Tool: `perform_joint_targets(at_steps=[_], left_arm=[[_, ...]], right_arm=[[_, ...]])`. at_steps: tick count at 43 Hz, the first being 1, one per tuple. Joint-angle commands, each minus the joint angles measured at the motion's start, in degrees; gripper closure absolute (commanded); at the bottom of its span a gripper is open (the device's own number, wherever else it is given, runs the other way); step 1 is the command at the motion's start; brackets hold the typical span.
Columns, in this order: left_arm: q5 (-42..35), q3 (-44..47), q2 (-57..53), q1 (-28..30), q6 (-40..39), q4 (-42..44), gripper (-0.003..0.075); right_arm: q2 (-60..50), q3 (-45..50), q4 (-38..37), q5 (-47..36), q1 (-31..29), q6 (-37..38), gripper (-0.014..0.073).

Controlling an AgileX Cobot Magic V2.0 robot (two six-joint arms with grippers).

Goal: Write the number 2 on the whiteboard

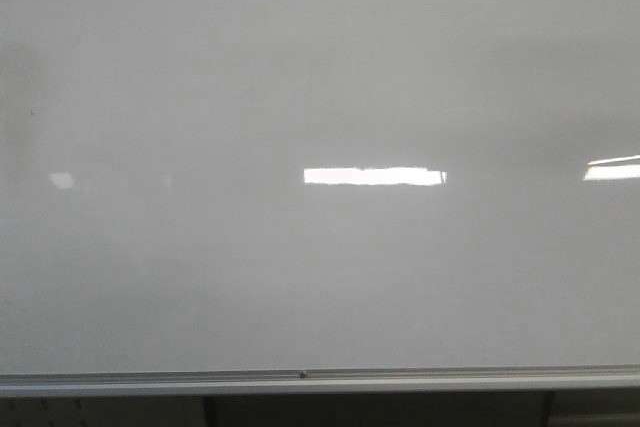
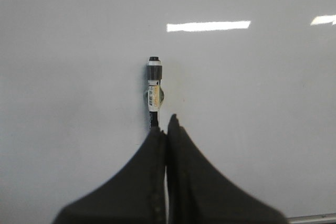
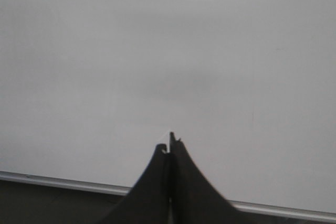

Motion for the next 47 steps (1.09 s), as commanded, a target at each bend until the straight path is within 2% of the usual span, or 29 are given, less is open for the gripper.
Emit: perform_joint_targets(at_steps=[1,7,10,13,18,22,26,35,47], left_arm=[[-3.50,-1.47,0.85,-0.03,-0.09,-0.85,0.0740],[-3.29,-1.47,0.85,-0.03,-0.09,-0.85,0.0728],[-3.29,-1.47,0.85,-0.03,-0.09,-0.61,0.0670],[-3.29,-1.47,0.85,-0.03,-0.09,-0.21,0.0545],[-3.29,-1.47,0.85,-0.03,-0.09,-0.21,0.0279],[-3.29,-1.47,0.89,-0.03,-0.09,-0.21,0.0186],[-3.29,-1.47,1.28,-0.03,-0.09,-0.21,0.0186],[-1.99,-2.41,6.82,-0.03,-0.09,-0.21,0.0186],[-0.70,-7.24,20.79,-0.03,-0.09,-0.10,0.0186]], right_arm=[[1.31,-1.52,-0.29,-3.29,-0.26,-0.07,0.0664],[1.49,-1.52,-0.35,-2.32,-0.26,-0.86,0.0659],[1.49,-1.52,-0.35,-1.75,-0.26,-2.17,0.0623],[1.49,-1.52,-0.35,-1.32,-0.26,-2.75,0.0522],[1.49,-1.52,-0.35,-1.26,-0.26,-2.80,0.0244],[1.49,-1.52,-0.35,-1.38,-0.26,-2.80,0.0071],[1.49,-1.52,-0.35,-1.38,-0.26,-2.80,0.0001],[1.49,-1.52,-0.35,-1.38,-0.26,-2.80,0.0001],[1.49,-1.52,-0.30,-1.38,-0.26,-2.80,0.0001]])
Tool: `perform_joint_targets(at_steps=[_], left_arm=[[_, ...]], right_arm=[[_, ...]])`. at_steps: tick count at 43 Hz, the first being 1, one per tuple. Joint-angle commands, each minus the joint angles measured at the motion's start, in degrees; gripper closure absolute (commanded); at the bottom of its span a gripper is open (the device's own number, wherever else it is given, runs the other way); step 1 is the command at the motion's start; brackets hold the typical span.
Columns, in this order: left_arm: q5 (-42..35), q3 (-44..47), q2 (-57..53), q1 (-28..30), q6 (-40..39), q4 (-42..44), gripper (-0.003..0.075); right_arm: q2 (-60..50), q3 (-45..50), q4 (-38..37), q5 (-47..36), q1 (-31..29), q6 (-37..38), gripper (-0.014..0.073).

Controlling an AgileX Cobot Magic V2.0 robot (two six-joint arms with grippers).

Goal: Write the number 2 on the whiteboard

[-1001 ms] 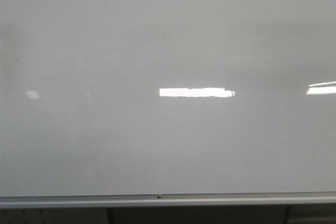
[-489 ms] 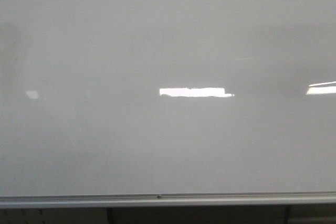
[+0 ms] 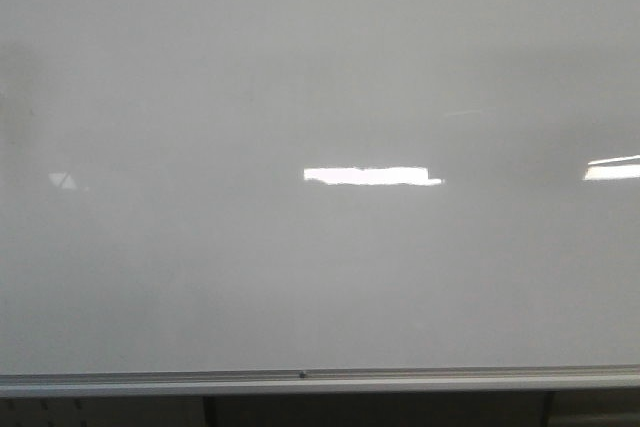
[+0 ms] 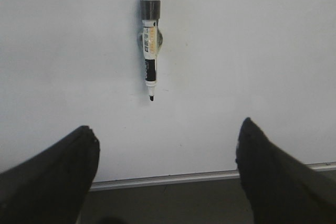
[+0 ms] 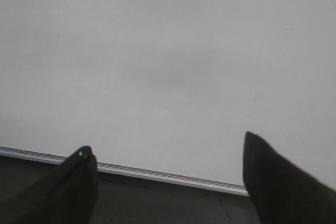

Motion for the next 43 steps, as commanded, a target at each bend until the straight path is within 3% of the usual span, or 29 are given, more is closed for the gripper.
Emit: perform_joint_targets(at_steps=[1,15,43], left_arm=[[-3.73,-3.66,5.07,-0.03,-0.09,-0.07,0.0186],[-5.33,-8.42,20.40,-0.03,-0.09,3.08,0.0186],[-29.22,-8.56,39.82,-0.03,-0.09,3.37,0.0186]], right_arm=[[0.51,-1.55,-0.06,-3.84,-0.26,-0.50,0.0001],[0.51,-1.55,-0.06,-3.84,-0.26,-0.50,0.0001],[0.51,-1.55,-0.06,-3.84,-0.26,-0.50,0.0001]])
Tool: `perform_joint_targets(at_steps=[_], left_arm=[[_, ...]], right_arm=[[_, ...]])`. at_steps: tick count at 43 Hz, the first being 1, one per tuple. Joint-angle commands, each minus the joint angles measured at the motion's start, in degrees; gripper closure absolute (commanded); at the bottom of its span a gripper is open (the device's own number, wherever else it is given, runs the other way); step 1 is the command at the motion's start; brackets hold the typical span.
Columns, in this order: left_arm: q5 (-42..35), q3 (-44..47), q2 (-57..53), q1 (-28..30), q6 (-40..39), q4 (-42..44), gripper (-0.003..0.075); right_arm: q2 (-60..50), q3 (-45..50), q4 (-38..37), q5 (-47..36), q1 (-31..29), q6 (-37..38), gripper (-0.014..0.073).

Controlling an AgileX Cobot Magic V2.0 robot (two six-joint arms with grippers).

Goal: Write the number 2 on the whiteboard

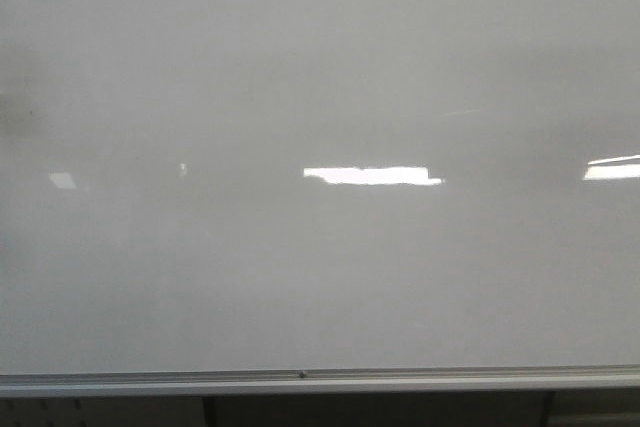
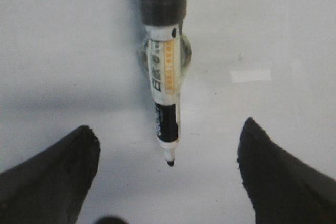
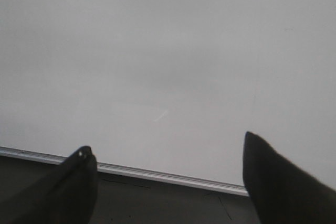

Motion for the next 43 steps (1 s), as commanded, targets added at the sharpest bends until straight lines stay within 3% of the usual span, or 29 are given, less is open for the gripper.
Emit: perform_joint_targets(at_steps=[1,18,36,43], left_arm=[[-6.82,-1.84,0.50,-0.03,-0.09,-0.11,0.0186],[-14.09,-1.84,6.85,-0.03,-0.09,-1.38,0.0197],[-17.26,-1.84,9.08,-0.13,-0.09,-1.38,0.0534],[-17.33,-1.84,9.24,-0.13,-0.09,-1.38,0.0633]], right_arm=[[0.51,-1.55,-0.06,-3.84,-0.26,-0.50,0.0001],[0.51,-1.55,-0.06,-3.84,-0.26,-0.50,0.0001],[0.51,-1.55,-0.06,-3.91,-0.26,-0.50,0.0001],[0.51,-1.55,-0.06,-3.91,-0.26,-0.50,0.0001]])
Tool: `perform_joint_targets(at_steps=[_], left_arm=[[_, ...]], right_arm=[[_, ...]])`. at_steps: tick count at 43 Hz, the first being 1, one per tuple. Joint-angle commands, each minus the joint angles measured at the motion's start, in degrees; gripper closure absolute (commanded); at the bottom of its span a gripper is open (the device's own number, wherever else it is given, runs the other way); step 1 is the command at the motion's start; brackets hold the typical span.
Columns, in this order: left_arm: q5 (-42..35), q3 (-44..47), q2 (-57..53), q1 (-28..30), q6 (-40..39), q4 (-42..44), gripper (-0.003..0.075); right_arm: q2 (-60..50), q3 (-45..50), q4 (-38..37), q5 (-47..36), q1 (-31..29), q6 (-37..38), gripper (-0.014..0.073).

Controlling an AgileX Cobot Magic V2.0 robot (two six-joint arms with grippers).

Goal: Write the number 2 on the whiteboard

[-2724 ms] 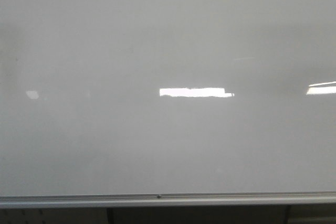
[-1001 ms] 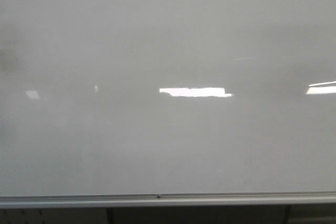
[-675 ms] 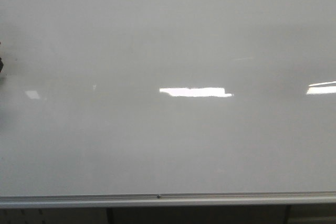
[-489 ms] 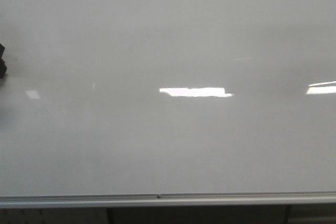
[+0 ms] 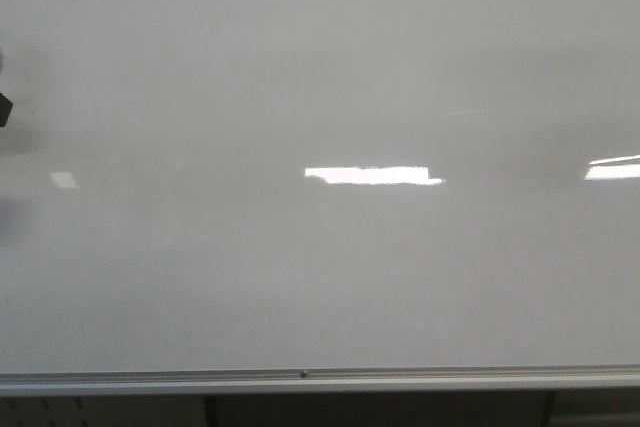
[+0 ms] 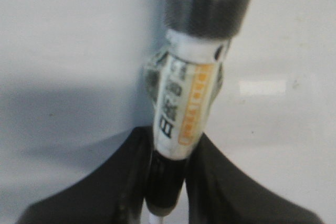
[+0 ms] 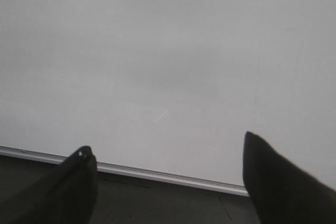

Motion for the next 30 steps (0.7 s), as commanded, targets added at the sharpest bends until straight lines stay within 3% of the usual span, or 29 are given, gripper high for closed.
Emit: perform_joint_targets(at_steps=[1,7,18,30], left_arm=[[-4.61,-1.84,-1.51,-0.13,-0.09,-0.54,0.0642],[2.81,-2.72,-3.32,-0.13,-0.09,-0.54,0.0684],[29.52,-10.97,-10.61,-3.36,0.93,-0.54,0.0712],[51.07,-20.00,-16.95,-12.52,14.02,-0.54,0.0712]], right_arm=[[0.51,-1.55,-0.06,-3.91,-0.26,-0.50,0.0001],[0.51,-2.04,-0.06,-3.85,-0.26,-0.50,0.0001],[1.30,-7.01,2.88,2.01,-0.26,-0.50,0.0001],[8.38,-14.24,3.14,14.53,-0.26,-4.74,0.0003]])
